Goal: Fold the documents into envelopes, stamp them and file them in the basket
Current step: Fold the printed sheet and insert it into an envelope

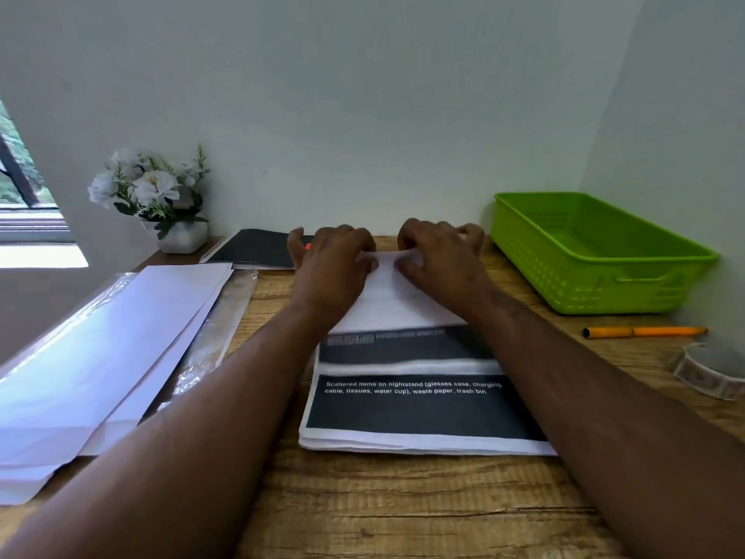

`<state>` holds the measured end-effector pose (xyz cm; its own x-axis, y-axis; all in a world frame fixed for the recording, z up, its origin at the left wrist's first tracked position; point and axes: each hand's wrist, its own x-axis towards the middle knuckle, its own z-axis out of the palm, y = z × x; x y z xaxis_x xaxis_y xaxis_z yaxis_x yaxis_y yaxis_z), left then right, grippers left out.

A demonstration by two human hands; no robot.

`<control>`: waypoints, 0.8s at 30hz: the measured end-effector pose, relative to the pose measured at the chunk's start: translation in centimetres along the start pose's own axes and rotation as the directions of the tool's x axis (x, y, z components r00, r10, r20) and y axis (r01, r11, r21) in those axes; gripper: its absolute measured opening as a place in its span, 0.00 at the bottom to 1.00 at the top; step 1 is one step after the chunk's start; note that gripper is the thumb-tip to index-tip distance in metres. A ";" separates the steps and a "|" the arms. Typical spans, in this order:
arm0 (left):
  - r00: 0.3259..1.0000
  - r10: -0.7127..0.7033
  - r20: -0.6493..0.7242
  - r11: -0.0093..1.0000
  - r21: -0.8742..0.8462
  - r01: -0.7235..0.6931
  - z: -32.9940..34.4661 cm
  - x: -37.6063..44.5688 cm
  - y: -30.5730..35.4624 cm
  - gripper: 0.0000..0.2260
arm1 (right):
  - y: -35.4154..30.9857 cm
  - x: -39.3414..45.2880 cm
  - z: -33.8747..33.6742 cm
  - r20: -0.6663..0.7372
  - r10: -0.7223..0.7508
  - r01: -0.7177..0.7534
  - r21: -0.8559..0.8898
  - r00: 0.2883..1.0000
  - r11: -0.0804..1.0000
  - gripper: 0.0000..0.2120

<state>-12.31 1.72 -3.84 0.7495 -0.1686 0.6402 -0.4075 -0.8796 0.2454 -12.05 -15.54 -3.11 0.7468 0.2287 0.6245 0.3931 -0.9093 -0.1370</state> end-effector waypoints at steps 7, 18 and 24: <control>0.982 -0.026 0.185 0.999 0.042 0.019 0.0 -0.6 0.7 0.11 | 0.0 -0.8 -0.2 0.146 -0.048 0.069 -0.140 0.988 0.988 0.04; 0.914 -0.134 0.383 0.991 0.070 0.116 2.0 -0.5 1.3 0.13 | 0.7 -1.2 1.1 0.454 -0.022 -0.118 0.278 0.891 0.953 0.04; 0.851 -0.090 0.517 0.995 0.013 0.097 3.7 -0.8 0.4 0.18 | 0.7 -1.3 3.1 0.408 -0.068 0.000 0.164 0.911 0.986 0.09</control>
<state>-11.17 -0.14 -6.94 0.9445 -0.2943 0.1459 -0.3256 -0.8977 0.2970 -11.08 -15.35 -6.41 0.8721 0.4117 0.2645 0.4757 -0.8399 -0.2612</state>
